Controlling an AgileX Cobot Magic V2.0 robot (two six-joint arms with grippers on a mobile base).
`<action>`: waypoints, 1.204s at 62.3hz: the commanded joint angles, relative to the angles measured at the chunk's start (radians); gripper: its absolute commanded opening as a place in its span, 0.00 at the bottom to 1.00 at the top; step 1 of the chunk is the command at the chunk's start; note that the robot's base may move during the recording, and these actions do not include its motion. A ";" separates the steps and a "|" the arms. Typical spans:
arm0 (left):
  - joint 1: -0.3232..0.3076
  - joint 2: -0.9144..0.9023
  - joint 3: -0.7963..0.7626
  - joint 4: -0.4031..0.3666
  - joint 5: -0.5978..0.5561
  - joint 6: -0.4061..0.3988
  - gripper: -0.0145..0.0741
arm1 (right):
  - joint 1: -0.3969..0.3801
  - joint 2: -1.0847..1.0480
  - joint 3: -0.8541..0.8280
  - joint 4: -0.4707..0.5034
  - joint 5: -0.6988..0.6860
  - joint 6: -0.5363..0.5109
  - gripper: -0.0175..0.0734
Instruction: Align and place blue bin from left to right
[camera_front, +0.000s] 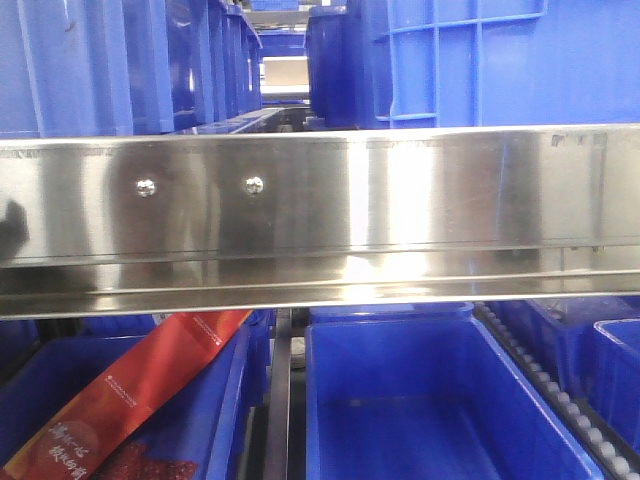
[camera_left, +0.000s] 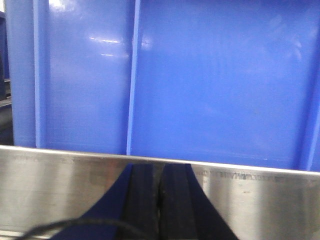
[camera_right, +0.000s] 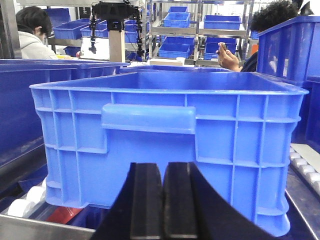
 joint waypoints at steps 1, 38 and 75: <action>-0.001 -0.006 -0.001 -0.006 -0.026 0.005 0.15 | 0.001 -0.007 -0.001 -0.008 -0.024 -0.010 0.11; -0.001 -0.006 -0.001 -0.006 -0.026 0.005 0.15 | 0.001 -0.007 -0.001 -0.008 -0.024 -0.010 0.11; -0.001 -0.006 -0.001 -0.006 -0.026 0.005 0.15 | -0.203 -0.231 0.343 0.036 -0.076 -0.010 0.11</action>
